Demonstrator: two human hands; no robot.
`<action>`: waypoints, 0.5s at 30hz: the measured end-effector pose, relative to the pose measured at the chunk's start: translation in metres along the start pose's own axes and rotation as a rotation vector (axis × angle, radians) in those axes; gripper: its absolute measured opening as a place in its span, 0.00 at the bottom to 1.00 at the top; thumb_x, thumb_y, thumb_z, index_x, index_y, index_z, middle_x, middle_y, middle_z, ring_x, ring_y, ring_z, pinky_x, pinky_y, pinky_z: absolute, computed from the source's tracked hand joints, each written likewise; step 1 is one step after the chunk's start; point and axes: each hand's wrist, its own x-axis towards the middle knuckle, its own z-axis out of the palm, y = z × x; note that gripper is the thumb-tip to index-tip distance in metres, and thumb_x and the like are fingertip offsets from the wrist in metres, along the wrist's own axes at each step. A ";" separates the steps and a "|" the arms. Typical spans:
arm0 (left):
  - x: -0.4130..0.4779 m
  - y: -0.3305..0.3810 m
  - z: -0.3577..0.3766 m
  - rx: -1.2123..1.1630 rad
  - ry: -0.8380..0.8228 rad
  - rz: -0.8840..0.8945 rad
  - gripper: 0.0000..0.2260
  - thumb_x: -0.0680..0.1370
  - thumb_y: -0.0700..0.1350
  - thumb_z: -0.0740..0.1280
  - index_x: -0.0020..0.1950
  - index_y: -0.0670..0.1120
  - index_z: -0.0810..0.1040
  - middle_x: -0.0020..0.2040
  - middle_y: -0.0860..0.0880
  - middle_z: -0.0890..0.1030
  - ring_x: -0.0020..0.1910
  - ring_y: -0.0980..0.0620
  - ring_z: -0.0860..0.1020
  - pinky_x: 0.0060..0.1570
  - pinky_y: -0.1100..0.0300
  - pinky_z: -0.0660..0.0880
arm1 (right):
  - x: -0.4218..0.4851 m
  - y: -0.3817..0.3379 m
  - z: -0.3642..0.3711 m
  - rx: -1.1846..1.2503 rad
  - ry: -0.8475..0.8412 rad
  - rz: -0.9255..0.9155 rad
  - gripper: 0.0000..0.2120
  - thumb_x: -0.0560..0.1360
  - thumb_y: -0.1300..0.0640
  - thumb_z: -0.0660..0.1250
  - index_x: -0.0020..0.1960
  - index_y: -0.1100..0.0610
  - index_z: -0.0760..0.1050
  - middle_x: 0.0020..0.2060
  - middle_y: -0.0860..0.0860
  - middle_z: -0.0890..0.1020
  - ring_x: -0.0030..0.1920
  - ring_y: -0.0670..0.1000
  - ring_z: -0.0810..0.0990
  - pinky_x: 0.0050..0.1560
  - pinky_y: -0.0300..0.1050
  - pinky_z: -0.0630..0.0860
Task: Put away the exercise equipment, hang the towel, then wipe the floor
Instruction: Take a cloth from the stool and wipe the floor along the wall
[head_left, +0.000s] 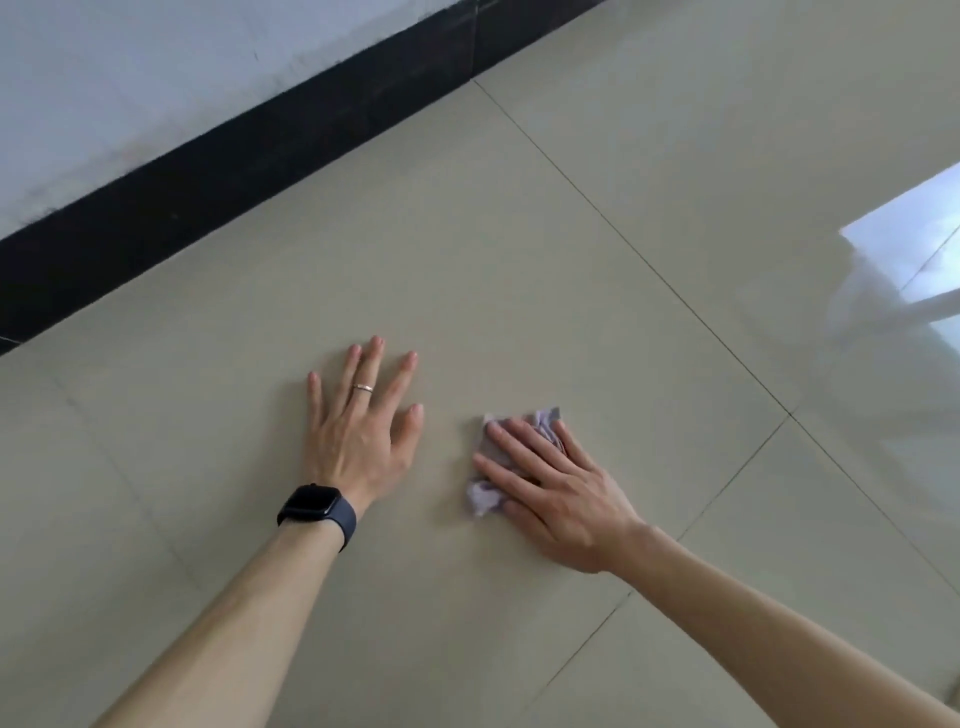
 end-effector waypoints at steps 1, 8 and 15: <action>0.007 -0.017 -0.008 0.017 0.000 -0.055 0.27 0.79 0.60 0.53 0.78 0.57 0.62 0.81 0.48 0.57 0.80 0.46 0.55 0.73 0.34 0.50 | 0.009 0.019 -0.007 -0.040 -0.023 -0.131 0.24 0.85 0.42 0.50 0.80 0.42 0.54 0.81 0.47 0.52 0.81 0.49 0.48 0.79 0.57 0.50; 0.027 -0.095 -0.031 0.120 -0.076 -0.193 0.32 0.76 0.72 0.44 0.79 0.66 0.48 0.82 0.53 0.47 0.81 0.48 0.48 0.74 0.35 0.44 | 0.128 0.055 -0.037 0.316 0.175 0.980 0.26 0.84 0.45 0.45 0.81 0.43 0.45 0.81 0.48 0.40 0.80 0.50 0.37 0.78 0.60 0.36; 0.028 -0.101 -0.028 0.040 -0.032 -0.214 0.33 0.76 0.70 0.48 0.80 0.62 0.49 0.82 0.54 0.46 0.80 0.52 0.48 0.76 0.38 0.46 | 0.131 0.016 -0.027 -0.066 -0.070 -0.200 0.24 0.85 0.43 0.47 0.81 0.43 0.52 0.81 0.46 0.50 0.81 0.48 0.47 0.80 0.55 0.47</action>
